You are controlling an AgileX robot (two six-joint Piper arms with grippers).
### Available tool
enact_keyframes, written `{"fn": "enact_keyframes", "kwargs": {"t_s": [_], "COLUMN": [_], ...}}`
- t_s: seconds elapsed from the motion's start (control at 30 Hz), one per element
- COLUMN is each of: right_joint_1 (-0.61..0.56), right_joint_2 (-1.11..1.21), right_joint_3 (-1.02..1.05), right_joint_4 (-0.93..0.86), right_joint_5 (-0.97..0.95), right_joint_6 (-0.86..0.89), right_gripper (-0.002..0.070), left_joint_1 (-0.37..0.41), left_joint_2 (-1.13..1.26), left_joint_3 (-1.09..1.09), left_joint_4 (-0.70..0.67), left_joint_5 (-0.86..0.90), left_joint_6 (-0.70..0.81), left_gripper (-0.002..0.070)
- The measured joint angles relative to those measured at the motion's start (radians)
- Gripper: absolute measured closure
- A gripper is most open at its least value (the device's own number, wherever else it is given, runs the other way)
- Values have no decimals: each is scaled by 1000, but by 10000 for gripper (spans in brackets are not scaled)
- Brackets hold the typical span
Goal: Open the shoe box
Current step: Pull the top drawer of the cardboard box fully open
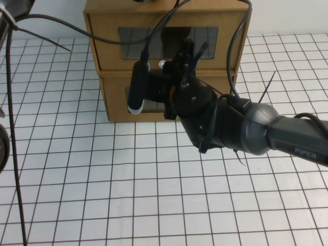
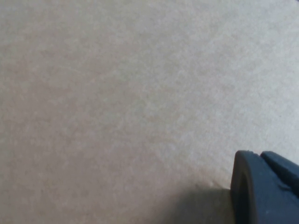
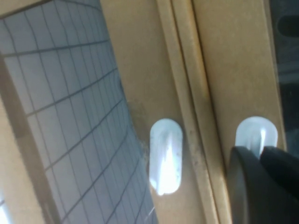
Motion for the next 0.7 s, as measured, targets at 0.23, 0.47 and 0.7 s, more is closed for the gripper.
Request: {"fn": "enact_keyframes", "kwargs": {"t_s": [0.23, 0.47, 0.7], "right_joint_1": [36, 82, 172], "right_joint_2": [-75, -160, -275], "right_joint_3": [99, 210, 354], "right_joint_4": [-4, 6, 21], "right_joint_5": [-1, -1, 31], "right_joint_6": [0, 0, 39], "right_gripper": [665, 666, 666], "left_joint_1": [0, 0, 0], "left_joint_2": [0, 0, 0], "left_joint_3": [0, 0, -2], "left_joint_4": [-6, -6, -6], "left_joint_5": [12, 16, 22], "left_joint_6": [-17, -27, -27], "left_gripper": [680, 680, 680]}}
